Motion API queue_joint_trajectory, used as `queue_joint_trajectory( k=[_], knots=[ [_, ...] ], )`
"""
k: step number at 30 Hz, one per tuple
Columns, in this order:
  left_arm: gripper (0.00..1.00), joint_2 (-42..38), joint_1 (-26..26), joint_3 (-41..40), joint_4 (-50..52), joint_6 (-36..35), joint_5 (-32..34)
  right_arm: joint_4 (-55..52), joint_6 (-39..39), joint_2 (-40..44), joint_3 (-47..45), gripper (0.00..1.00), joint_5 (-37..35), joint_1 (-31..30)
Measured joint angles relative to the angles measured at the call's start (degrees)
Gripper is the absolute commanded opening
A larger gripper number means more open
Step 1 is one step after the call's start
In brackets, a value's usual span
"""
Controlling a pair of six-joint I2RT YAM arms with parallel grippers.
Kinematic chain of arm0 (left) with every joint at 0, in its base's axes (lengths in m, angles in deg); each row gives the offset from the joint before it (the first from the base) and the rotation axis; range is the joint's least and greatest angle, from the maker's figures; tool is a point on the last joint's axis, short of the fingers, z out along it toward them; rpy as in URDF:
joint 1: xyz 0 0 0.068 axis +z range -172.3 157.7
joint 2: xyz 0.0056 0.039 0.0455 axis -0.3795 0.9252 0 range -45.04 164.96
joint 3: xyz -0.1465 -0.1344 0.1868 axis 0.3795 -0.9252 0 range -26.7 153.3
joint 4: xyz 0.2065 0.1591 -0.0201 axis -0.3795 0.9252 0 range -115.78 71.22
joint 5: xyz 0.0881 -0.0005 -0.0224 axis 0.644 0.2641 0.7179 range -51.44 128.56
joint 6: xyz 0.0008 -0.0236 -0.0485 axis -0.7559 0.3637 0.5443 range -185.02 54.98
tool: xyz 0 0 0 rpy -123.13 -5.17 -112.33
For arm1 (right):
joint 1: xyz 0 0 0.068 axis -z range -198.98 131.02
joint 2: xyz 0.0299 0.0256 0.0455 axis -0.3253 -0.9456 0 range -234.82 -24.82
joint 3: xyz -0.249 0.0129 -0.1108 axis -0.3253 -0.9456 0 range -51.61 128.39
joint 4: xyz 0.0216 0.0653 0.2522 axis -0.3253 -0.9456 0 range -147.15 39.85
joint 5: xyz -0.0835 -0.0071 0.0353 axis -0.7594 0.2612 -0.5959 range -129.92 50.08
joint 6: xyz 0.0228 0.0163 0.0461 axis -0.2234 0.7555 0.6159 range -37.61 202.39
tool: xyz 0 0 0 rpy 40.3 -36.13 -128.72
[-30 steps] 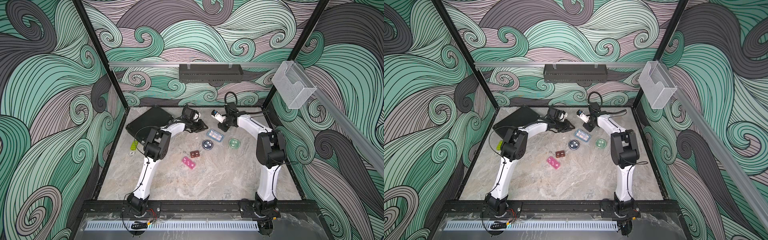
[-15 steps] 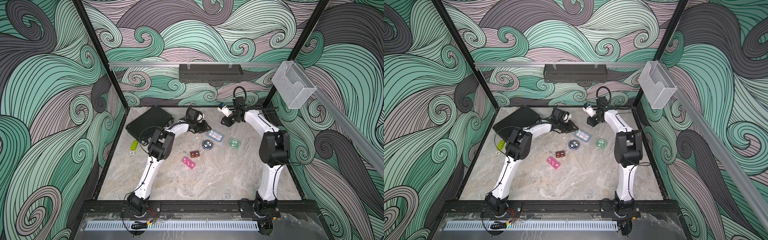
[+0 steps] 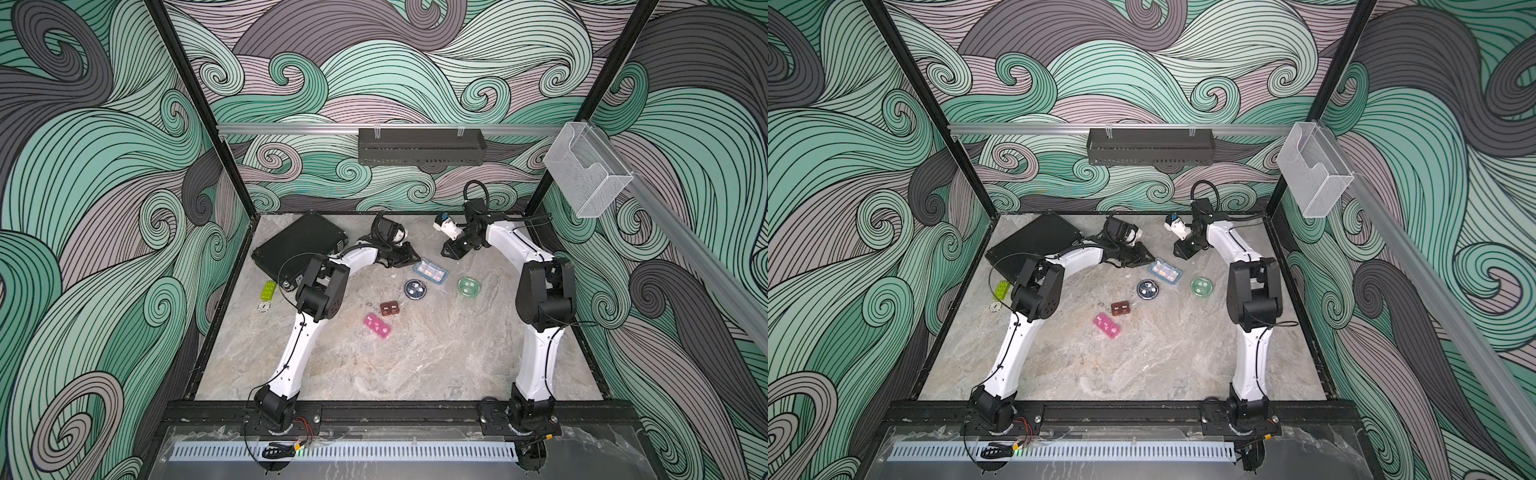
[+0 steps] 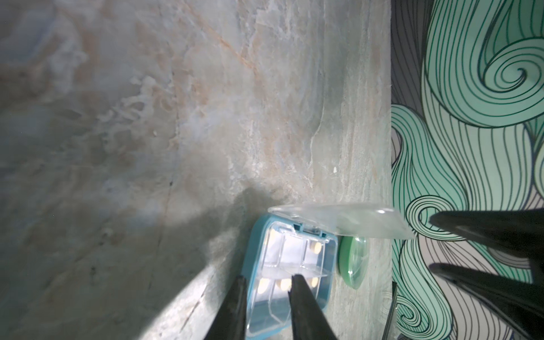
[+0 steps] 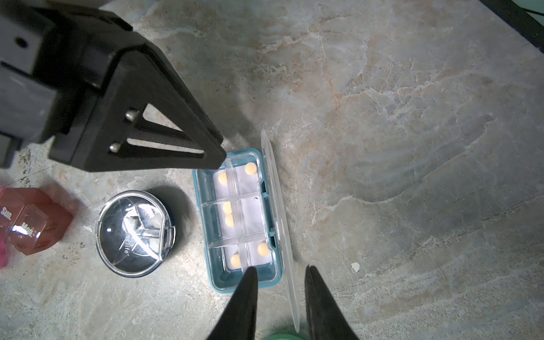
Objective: Close pillboxes
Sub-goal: Close the lid on the pillbox.
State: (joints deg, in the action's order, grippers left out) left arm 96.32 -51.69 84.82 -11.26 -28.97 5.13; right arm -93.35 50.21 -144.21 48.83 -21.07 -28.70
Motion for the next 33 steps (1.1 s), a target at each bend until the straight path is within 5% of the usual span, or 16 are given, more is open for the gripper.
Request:
queue_joint_trajectory(
  k=[18,33],
  knots=[
    [0.22,0.44,-0.61,0.0,2.36,-2.01,1.29,-1.81,-1.99,-0.92,-0.42,0.11,-0.37,0.04],
    [0.21,0.79,-1.25,0.0,2.43,-1.99,1.79,-1.25,-1.88,-0.81,-2.34,0.14,1.7,0.04]
  ],
)
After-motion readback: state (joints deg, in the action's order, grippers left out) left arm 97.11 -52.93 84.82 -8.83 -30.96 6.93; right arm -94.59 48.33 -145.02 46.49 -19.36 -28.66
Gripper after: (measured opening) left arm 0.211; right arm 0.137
